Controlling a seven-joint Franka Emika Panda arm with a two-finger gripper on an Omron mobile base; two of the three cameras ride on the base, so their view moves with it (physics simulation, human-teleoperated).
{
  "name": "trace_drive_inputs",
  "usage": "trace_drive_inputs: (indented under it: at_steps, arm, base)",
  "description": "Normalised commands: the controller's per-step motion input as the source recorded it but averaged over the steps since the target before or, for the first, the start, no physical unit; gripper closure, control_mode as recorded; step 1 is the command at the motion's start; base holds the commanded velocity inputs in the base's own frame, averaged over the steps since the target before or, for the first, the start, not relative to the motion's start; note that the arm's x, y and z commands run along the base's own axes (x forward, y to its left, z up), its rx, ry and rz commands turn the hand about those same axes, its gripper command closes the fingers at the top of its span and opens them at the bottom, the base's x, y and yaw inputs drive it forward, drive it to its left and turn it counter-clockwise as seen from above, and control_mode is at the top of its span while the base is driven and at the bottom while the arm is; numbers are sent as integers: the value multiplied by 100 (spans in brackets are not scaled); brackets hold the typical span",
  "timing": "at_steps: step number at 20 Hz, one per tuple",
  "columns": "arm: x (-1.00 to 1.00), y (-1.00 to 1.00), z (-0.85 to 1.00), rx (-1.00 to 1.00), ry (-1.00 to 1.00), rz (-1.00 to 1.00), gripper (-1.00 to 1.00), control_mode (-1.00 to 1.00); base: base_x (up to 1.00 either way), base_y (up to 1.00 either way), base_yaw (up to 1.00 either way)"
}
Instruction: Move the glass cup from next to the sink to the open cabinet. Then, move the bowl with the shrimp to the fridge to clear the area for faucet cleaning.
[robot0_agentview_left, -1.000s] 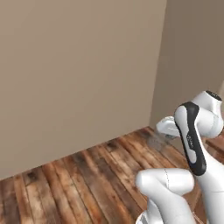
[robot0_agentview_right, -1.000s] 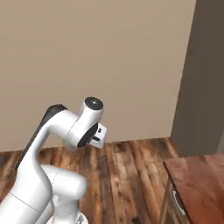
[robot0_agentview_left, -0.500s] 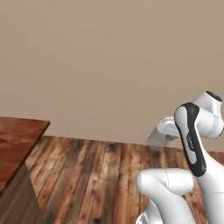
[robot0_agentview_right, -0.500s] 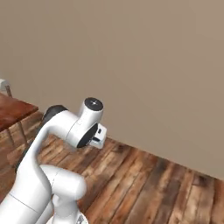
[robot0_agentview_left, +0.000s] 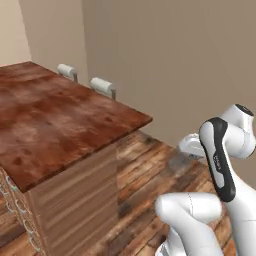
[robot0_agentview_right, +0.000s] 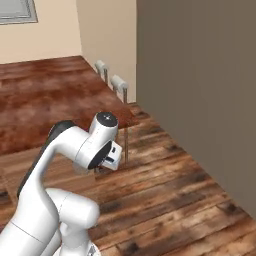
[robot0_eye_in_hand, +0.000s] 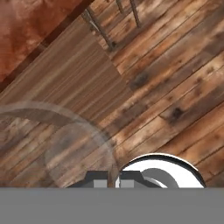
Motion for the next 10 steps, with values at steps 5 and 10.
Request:
trace_drive_inputs:
  at_steps: [5,10]
  arm:
    - [0,0,0,0,0,0,100,100]
    - [0,0,0,0,0,0,100,100]
  base:
    - [-5,0,97]
    - [-6,0,95]
